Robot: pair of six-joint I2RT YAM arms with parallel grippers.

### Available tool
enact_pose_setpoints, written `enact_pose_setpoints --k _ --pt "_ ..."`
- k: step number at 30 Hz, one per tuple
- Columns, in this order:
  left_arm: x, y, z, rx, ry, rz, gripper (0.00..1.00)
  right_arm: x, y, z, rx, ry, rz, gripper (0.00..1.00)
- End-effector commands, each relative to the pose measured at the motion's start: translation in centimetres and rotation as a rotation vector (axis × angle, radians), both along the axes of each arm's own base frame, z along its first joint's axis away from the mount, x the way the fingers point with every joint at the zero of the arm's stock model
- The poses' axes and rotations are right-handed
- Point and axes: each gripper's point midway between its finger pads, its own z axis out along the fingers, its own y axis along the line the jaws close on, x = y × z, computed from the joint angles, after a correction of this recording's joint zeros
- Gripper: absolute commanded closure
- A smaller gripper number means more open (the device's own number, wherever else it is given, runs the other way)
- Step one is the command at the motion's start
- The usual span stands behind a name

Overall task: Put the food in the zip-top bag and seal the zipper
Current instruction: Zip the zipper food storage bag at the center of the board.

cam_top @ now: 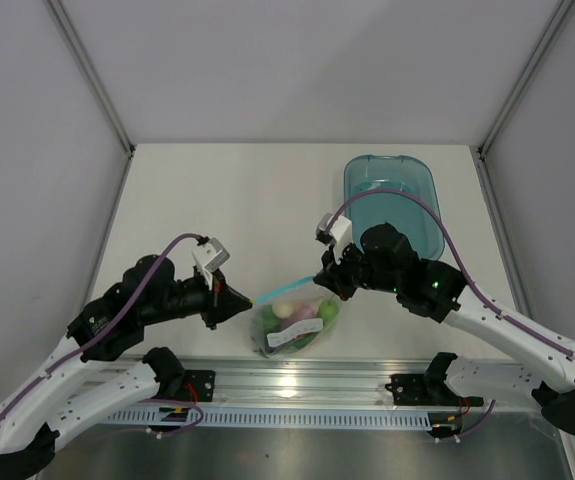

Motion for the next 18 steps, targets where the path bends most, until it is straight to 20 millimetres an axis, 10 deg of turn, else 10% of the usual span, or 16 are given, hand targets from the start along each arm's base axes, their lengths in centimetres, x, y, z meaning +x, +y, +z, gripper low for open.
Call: enact_pose_setpoints --k 1,18 --pt "-0.1 0.9 0.8 0.001 -0.025 0.021 0.99 1.3 -1.7 -0.3 -0.035 -0.028 -0.088 1.0" --pt "-0.5 2.7 0.9 0.012 -0.045 0.078 0.99 1.5 -1.9 -0.5 -0.047 -0.026 -0.1 1.0"
